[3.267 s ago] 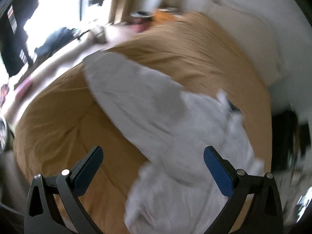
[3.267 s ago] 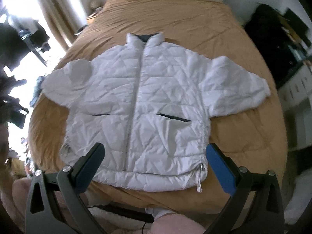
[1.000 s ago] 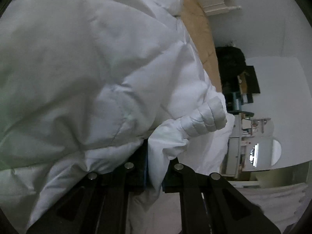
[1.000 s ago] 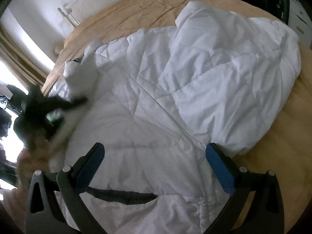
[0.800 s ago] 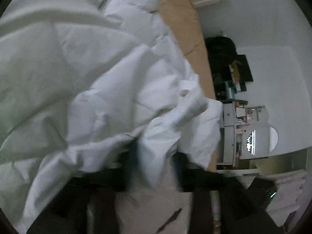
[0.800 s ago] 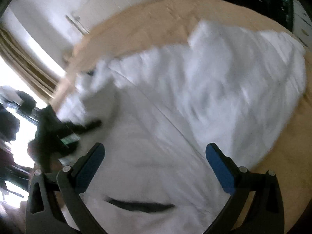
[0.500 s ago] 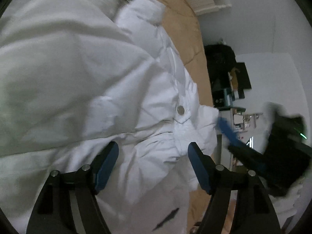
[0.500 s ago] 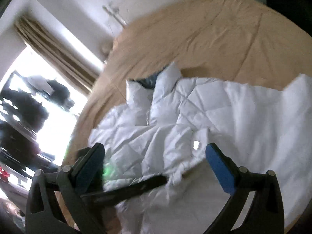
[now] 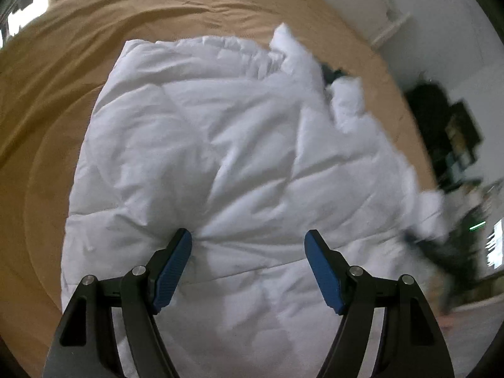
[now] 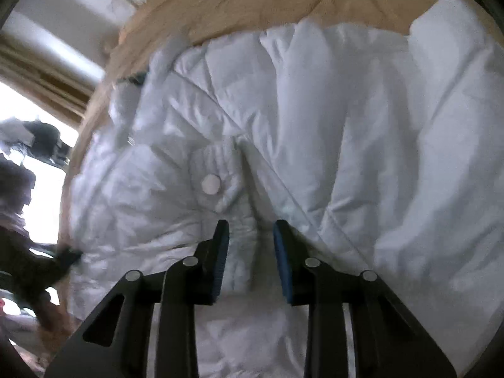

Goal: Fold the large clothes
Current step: 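Carry the sleeve across the jacket body with the left gripper and release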

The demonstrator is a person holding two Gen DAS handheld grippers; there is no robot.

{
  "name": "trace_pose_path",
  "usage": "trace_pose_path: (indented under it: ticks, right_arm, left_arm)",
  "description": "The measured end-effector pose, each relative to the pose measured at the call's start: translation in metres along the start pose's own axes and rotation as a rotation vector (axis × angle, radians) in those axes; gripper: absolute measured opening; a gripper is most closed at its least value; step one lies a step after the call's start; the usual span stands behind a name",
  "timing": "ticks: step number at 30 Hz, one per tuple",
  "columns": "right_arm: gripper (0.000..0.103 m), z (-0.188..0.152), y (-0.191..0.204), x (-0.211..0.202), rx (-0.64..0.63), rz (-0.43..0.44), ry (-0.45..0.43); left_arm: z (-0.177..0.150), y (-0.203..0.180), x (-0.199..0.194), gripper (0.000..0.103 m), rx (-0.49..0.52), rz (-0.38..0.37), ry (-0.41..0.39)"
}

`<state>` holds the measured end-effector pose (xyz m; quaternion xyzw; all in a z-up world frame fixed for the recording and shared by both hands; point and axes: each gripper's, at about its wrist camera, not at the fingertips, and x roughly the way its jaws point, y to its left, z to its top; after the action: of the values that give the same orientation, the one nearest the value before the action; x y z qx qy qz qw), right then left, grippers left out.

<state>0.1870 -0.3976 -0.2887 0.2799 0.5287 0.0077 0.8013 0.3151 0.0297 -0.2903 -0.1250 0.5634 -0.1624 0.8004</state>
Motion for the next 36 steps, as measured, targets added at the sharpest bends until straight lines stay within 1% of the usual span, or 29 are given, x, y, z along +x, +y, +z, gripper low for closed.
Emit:
trace_pose_path:
  ticks: [2,4,5,6,8,9,10,11,12,13,14,15,16,18,20,21,22,23,24,26,28,31,33,36]
  right_arm:
    - [0.034,-0.002,0.024,-0.026,-0.046,0.073,-0.066]
    - [0.037,-0.008,0.056,-0.041,-0.126,0.137,-0.100]
    - [0.045,-0.012,0.072,-0.042,-0.162,0.166,-0.099]
    - [0.056,-0.019,0.088,-0.039,-0.208,0.182,-0.082]
    - [0.064,-0.032,0.099,-0.020,-0.256,0.151,-0.043]
    - [0.064,-0.037,0.098,-0.006,-0.273,0.105,-0.012]
    - [0.063,-0.041,0.089,0.018,-0.260,0.020,0.049]
    - [0.063,-0.045,0.076,0.037,-0.228,-0.011,0.105]
    - [0.062,-0.048,0.065,0.050,-0.201,0.005,0.124]
    - [0.062,-0.051,0.061,0.052,-0.214,0.017,0.084]
    - [0.062,-0.052,0.063,0.052,-0.236,0.006,0.075]
    - [0.064,-0.052,0.066,0.052,-0.257,-0.014,0.074]
    - [0.066,-0.053,0.070,0.054,-0.276,-0.032,0.075]
    - [0.085,-0.053,0.073,0.060,-0.281,-0.003,0.078]
    - [0.091,-0.055,0.086,0.066,-0.296,-0.012,0.076]
    - [0.094,-0.056,0.090,0.069,-0.314,-0.039,0.071]
    - [0.096,-0.057,0.093,0.073,-0.321,-0.048,0.069]
    - [0.101,-0.061,0.101,0.069,-0.331,-0.056,0.067]
    - [0.103,-0.061,0.109,0.069,-0.344,-0.064,0.067]
    - [0.103,-0.059,0.116,0.072,-0.384,-0.112,0.071]
    - [0.103,-0.057,0.120,0.077,-0.403,-0.145,0.075]
    - [0.103,-0.050,0.123,0.082,-0.410,-0.157,0.095]
    - [0.103,-0.046,0.122,0.084,-0.405,-0.150,0.079]
    - [0.103,-0.044,0.120,0.084,-0.405,-0.144,0.040]
  left_arm:
    - [-0.008,-0.012,0.013,0.074,0.086,0.078,-0.004]
    - [-0.013,-0.023,0.020,0.076,0.149,0.146,-0.017]
    - [-0.014,-0.024,0.025,0.077,0.161,0.160,-0.021]
    - [-0.017,-0.023,0.024,0.077,0.166,0.167,-0.024]
    - [-0.016,-0.022,0.021,0.075,0.159,0.167,-0.020]
    - [-0.014,-0.022,0.017,0.075,0.147,0.162,-0.017]
    - [-0.008,-0.022,0.011,0.075,0.135,0.151,-0.020]
    - [-0.003,-0.022,0.002,0.075,0.124,0.135,-0.036]
    - [0.003,-0.024,-0.005,0.077,0.119,0.124,-0.058]
    - [0.011,-0.026,-0.011,0.078,0.118,0.118,-0.077]
    - [0.021,-0.029,-0.014,0.078,0.121,0.122,-0.090]
    - [0.031,-0.033,-0.013,0.080,0.128,0.135,-0.096]
    - [0.044,-0.037,-0.007,0.082,0.141,0.149,-0.096]
    - [0.065,-0.042,0.009,0.082,0.161,0.179,-0.098]
    - [0.086,-0.040,0.034,0.082,0.146,0.215,-0.080]
    - [0.095,-0.035,0.048,0.083,0.128,0.230,-0.060]
    - [0.102,-0.029,0.061,0.091,0.109,0.251,-0.050]
    - [0.109,-0.021,0.071,0.098,0.079,0.252,-0.050]
    - [0.113,-0.016,0.075,0.103,0.067,0.253,-0.059]
    - [0.118,-0.011,0.082,0.103,0.066,0.276,-0.091]
    - [0.119,-0.010,0.081,0.103,0.071,0.284,-0.080]
    - [0.108,-0.005,0.056,0.100,0.050,0.266,-0.064]
    - [0.085,0.000,0.031,0.100,0.029,0.245,-0.069]
    - [0.037,0.007,0.002,0.101,0.001,0.180,-0.036]
